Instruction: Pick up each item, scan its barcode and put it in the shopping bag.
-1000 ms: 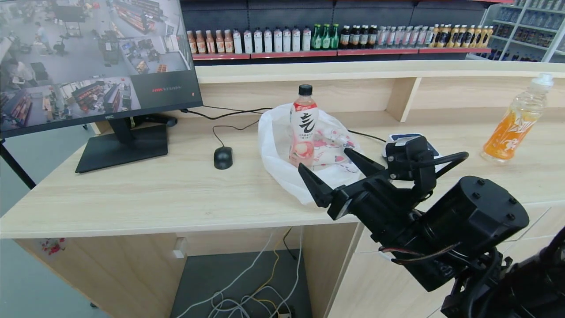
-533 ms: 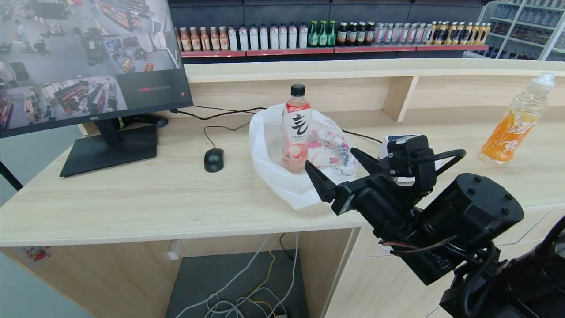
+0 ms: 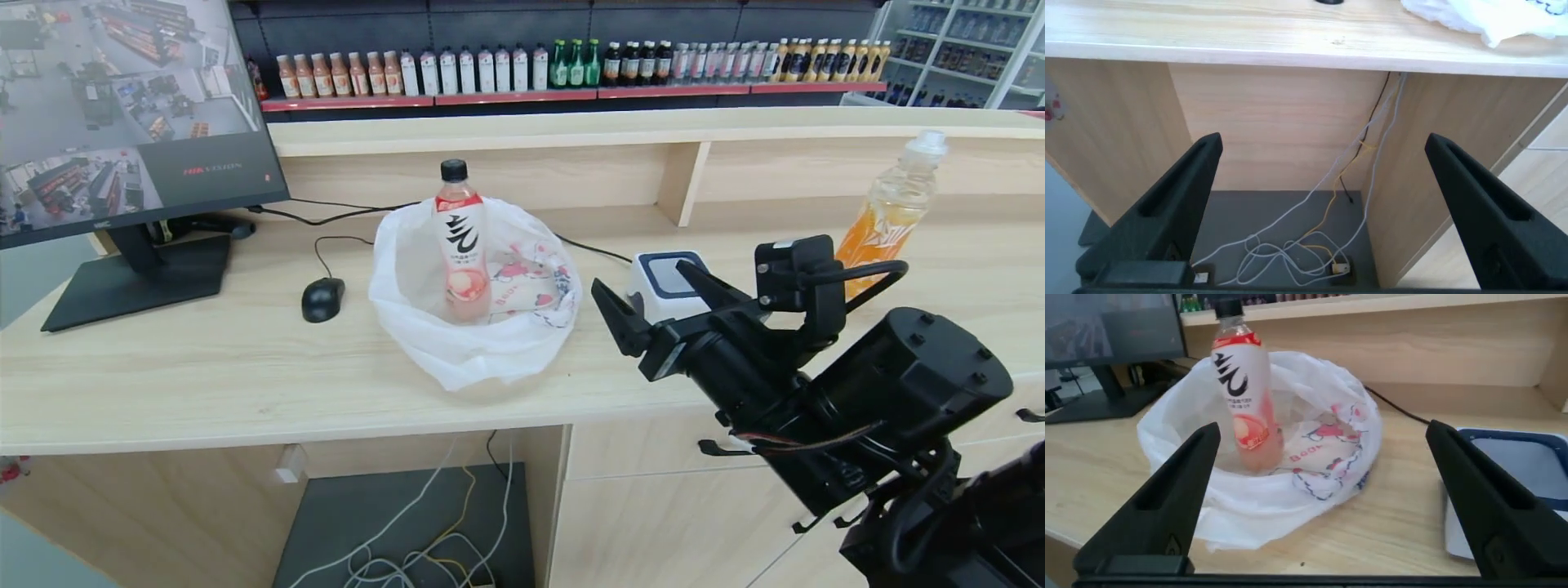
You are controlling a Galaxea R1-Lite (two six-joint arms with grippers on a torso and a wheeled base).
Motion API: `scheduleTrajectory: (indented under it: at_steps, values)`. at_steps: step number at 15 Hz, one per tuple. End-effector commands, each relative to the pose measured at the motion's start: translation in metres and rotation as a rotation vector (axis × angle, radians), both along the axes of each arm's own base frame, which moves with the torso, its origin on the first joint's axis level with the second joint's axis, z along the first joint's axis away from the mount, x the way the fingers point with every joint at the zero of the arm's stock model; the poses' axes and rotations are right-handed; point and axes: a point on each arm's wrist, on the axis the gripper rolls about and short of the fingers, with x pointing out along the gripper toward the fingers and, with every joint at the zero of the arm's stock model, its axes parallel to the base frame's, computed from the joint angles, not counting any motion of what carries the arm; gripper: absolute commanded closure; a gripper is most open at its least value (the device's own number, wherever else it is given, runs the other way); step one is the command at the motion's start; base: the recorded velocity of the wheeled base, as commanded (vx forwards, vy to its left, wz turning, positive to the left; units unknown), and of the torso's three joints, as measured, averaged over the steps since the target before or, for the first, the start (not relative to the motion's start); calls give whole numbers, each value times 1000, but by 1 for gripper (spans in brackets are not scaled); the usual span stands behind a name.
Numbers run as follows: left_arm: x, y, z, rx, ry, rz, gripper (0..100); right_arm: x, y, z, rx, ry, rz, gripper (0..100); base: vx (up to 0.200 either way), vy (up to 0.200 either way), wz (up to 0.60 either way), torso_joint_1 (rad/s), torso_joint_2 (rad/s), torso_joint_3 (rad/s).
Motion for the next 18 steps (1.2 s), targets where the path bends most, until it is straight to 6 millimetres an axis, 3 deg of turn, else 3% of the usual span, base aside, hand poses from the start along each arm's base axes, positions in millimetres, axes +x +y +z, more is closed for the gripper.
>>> scheduleTrajectory:
  at_steps: [1, 18]
  values:
    - [0, 0, 0, 0, 0, 1, 0, 7, -6, 3, 5, -12, -31, 0, 0, -200, 0, 2, -7, 2]
    - [0, 0, 0, -2, -1, 1, 0, 14, -9, 2, 3, -12, -100, 0, 0, -200, 0, 1, 3, 3]
